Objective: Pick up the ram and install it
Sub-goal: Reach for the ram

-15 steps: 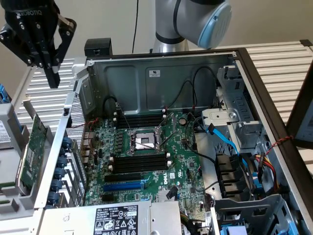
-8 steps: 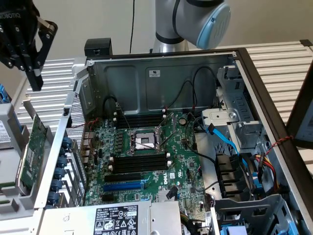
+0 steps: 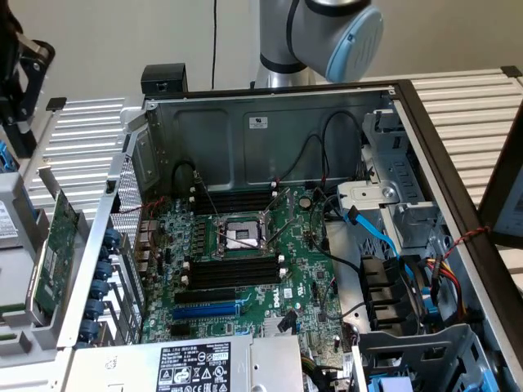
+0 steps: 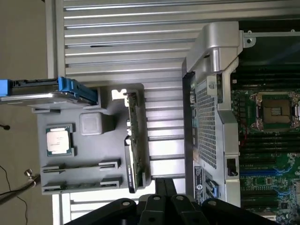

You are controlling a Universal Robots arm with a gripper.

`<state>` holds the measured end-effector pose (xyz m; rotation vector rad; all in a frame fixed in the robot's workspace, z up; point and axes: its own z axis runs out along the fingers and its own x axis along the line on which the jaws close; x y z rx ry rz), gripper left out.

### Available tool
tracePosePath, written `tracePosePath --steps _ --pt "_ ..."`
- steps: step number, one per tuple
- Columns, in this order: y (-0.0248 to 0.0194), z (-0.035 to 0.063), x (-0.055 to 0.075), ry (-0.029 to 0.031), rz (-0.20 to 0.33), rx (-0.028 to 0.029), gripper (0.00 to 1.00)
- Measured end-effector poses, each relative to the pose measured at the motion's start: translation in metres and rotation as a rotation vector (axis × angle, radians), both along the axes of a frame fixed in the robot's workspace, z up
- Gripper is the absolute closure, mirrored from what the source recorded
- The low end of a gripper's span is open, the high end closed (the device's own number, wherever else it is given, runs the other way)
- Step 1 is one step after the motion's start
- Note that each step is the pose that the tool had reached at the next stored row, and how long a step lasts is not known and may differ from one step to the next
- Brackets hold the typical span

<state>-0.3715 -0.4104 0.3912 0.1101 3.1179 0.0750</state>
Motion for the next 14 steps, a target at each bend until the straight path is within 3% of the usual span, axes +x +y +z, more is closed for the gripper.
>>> tracePosePath --steps 14 --pt "-0.0072 -0.0003 -0.064 0.0000 0.000 0.0000 0.89"
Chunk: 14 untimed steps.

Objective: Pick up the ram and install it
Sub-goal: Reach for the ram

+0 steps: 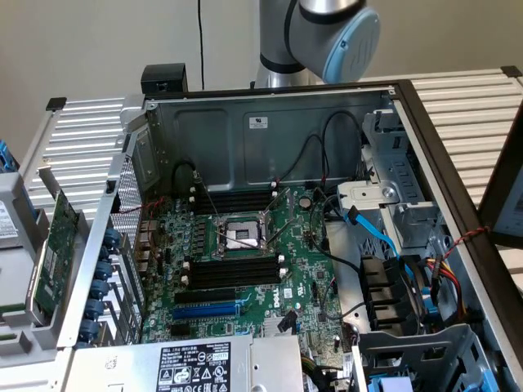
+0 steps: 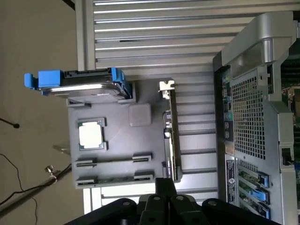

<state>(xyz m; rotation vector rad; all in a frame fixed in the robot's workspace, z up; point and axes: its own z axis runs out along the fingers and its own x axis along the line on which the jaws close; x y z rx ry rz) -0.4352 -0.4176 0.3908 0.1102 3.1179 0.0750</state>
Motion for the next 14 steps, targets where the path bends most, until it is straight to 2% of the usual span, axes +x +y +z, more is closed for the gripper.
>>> tracePosePath --steps 8,10,14 --pt "-0.0050 0.0000 -0.036 0.0000 0.000 0.0000 0.89" --pt "-0.0073 0.0000 -0.044 0.0000 0.000 0.0000 0.89" --pt "-0.0147 -0.0001 -0.049 0.0000 0.000 0.0000 0.89"
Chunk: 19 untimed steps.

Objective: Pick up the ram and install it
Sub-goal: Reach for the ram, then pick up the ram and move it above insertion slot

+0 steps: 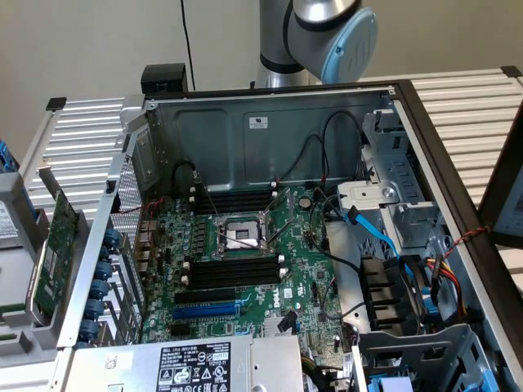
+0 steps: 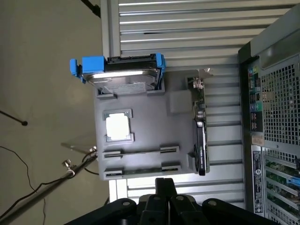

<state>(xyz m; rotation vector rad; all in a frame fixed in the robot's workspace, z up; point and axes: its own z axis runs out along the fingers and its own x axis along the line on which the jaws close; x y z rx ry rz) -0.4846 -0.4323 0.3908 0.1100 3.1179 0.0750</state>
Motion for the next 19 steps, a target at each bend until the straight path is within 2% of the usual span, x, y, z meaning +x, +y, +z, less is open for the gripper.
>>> tracePosePath --steps 12,19 --pt "-0.0014 -0.0007 -0.0081 0.0016 0.000 0.0001 0.89" --pt "-0.0014 -0.0007 -0.0084 0.0026 0.000 0.0001 0.89"
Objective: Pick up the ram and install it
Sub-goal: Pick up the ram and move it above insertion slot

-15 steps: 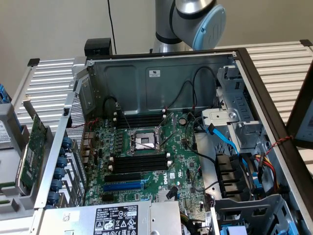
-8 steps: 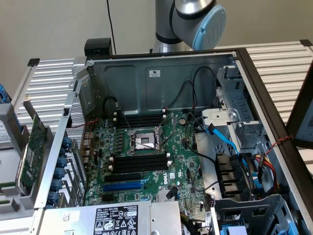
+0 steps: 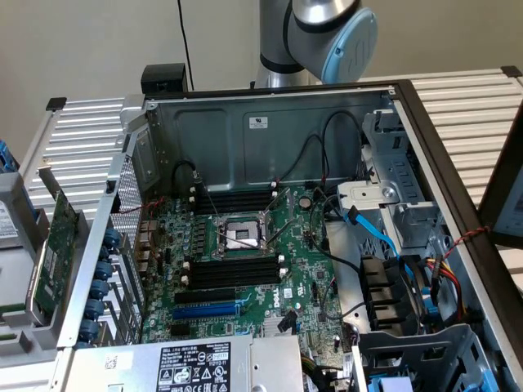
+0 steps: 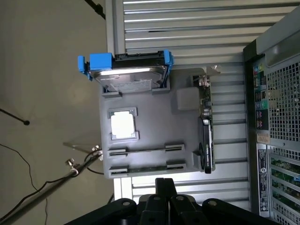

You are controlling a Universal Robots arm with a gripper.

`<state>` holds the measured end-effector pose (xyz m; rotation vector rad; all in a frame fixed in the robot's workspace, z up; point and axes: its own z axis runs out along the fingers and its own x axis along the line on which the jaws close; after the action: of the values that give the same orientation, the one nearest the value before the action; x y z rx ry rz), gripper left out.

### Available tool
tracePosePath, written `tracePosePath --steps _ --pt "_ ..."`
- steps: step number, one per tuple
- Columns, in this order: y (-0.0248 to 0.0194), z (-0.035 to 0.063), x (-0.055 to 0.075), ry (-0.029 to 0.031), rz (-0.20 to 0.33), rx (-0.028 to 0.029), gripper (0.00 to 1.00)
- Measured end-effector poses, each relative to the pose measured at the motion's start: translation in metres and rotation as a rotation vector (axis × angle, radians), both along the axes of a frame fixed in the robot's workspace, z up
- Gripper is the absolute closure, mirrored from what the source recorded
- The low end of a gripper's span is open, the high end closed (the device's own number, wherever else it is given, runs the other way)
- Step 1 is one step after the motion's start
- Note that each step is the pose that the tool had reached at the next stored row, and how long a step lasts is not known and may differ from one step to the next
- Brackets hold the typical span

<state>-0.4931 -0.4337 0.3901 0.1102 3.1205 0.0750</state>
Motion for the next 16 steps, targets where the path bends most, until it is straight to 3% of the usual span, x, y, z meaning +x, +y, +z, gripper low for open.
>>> tracePosePath --steps 3,16 --pt "0.0000 0.0000 -0.0003 -0.0005 0.022 0.0000 0.89" --pt "0.0000 -0.0005 -0.0003 -0.0005 0.259 0.0000 0.89"
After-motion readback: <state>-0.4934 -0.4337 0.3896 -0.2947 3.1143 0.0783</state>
